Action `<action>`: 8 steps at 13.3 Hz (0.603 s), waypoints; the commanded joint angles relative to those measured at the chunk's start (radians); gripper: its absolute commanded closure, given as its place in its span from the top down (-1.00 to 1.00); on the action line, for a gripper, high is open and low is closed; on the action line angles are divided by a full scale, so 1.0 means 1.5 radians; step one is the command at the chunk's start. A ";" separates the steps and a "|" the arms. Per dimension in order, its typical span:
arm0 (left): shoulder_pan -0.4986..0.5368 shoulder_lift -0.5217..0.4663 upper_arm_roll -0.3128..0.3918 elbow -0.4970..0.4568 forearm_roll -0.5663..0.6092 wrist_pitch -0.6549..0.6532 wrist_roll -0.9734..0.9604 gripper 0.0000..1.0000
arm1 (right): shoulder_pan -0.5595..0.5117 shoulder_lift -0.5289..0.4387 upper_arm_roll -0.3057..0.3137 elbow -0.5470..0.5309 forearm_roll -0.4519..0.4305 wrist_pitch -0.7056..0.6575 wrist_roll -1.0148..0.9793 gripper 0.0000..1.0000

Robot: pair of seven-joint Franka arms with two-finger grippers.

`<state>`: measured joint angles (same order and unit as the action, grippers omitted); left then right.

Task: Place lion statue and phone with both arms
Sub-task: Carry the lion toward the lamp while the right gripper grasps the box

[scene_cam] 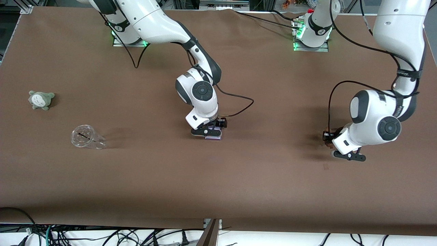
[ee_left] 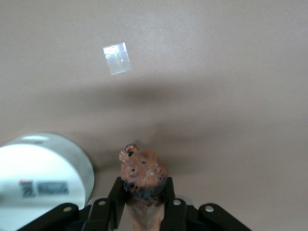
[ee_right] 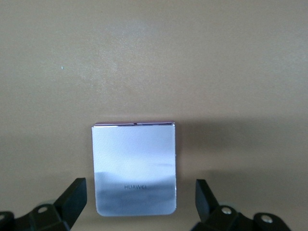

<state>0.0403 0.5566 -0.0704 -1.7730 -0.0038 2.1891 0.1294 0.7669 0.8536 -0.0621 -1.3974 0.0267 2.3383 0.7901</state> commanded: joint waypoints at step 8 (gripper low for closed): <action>0.012 -0.039 -0.012 -0.034 0.010 0.025 0.019 1.00 | 0.015 0.042 -0.007 0.018 -0.001 0.054 0.022 0.78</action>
<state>0.0460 0.5474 -0.0739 -1.8183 -0.0038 2.2579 0.1481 0.7794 0.8984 -0.0620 -1.3969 0.0266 2.4060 0.8071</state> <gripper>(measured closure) 0.159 0.000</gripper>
